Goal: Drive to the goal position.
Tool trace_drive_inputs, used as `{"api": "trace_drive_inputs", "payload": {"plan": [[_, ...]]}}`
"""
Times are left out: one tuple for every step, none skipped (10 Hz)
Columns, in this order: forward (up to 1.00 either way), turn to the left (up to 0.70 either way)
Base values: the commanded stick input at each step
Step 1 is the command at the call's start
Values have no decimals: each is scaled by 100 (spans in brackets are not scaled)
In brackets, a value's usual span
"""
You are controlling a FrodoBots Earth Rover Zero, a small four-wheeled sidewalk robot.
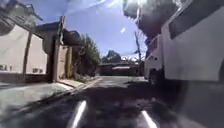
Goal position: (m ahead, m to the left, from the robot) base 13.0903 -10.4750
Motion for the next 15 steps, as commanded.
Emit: {"api": "trace_drive_inputs", "payload": {"plan": [[100, 16], [100, 14], [100, 9], [100, 0], [100, 0], [100, 0], [100, 0], [100, 11], [100, 2], [100, 9], [100, 0], [100, -36], [100, -40], [100, -40], [100, -40]]}}
